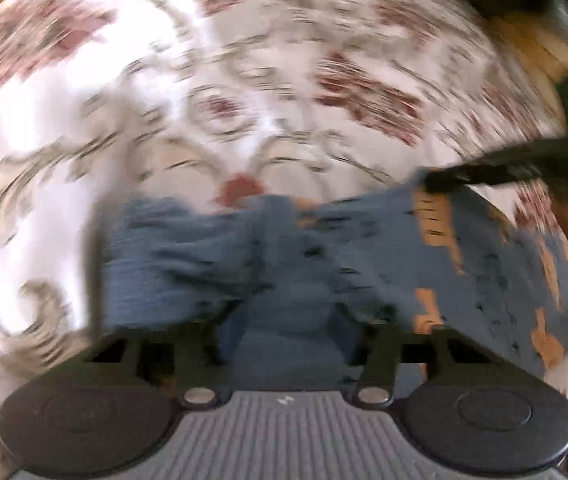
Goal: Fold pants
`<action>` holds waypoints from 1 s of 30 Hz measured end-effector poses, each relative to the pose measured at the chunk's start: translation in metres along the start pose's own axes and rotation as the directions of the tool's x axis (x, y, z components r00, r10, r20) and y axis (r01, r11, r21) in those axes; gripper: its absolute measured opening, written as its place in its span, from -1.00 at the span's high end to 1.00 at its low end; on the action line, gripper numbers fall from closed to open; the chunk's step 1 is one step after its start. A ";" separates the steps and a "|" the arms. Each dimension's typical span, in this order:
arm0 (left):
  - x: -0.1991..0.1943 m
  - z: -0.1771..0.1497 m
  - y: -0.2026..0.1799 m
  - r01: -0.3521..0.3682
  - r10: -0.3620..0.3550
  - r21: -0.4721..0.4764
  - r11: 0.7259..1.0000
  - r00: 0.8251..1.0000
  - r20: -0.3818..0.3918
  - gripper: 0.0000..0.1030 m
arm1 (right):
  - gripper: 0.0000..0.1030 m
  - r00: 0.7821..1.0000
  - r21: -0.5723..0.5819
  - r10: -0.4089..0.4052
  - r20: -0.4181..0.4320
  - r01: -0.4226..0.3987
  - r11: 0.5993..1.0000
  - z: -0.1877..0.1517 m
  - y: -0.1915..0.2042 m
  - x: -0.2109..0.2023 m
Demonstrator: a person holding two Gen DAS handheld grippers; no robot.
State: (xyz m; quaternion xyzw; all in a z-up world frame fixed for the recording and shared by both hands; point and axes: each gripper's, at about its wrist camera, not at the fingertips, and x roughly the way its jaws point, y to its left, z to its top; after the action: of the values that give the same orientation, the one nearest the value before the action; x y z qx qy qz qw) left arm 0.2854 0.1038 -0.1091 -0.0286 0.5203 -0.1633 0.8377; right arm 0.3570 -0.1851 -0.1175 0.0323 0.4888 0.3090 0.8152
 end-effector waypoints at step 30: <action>-0.010 -0.039 -0.158 0.118 -0.135 0.369 0.922 0.991 0.021 -0.58 | -0.56 0.970 0.050 -0.220 -0.106 0.226 0.973 -0.224 -0.027 -0.250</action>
State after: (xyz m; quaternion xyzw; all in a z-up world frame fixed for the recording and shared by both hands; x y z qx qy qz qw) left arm 0.2085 -0.0382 -0.0840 0.0912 0.4585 -0.3106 0.8277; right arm 0.1039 -0.3967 -0.0492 -0.0131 0.5389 0.2013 0.8179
